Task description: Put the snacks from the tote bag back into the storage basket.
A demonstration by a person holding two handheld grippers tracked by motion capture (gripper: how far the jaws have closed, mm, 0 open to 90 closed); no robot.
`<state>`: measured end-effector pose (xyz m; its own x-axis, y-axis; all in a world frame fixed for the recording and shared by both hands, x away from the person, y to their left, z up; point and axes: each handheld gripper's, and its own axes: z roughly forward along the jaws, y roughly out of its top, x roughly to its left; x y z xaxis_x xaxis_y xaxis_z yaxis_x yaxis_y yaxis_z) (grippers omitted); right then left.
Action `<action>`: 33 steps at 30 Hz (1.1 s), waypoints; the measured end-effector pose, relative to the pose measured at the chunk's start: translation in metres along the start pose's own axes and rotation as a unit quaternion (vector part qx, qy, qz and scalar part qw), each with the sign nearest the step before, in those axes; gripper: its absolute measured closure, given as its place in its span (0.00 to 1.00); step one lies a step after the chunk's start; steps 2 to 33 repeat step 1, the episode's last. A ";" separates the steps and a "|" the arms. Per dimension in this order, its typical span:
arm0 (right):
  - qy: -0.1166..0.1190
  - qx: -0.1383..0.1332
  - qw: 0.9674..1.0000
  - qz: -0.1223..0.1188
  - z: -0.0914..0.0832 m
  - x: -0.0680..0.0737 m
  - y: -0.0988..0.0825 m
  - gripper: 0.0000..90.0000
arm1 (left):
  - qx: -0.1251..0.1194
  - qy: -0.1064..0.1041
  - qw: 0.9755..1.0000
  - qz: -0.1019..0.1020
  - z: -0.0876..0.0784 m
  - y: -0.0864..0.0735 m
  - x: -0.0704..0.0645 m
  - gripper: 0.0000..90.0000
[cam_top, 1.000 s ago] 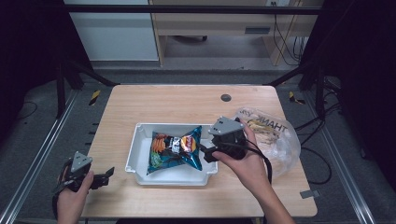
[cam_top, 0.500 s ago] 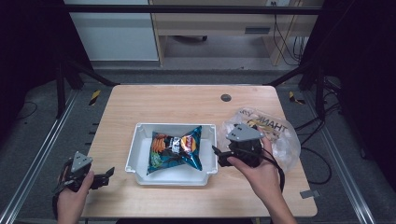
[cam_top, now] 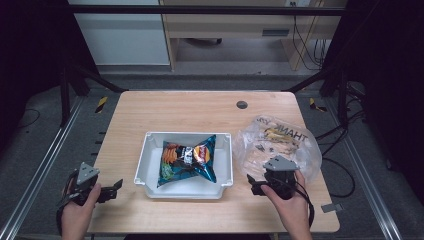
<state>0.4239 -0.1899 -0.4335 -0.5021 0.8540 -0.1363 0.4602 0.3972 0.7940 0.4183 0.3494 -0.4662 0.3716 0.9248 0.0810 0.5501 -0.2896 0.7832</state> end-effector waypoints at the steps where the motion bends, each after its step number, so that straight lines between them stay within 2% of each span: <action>1: -0.006 0.004 1.000 0.000 0.002 -0.001 -0.003 0.07 | 0.000 0.000 1.000 0.001 0.000 0.000 0.000 0.05; 33: -0.006 0.004 1.000 0.000 0.002 -0.001 -0.003 0.07 | 0.000 0.000 1.000 0.001 0.000 0.000 0.000 0.05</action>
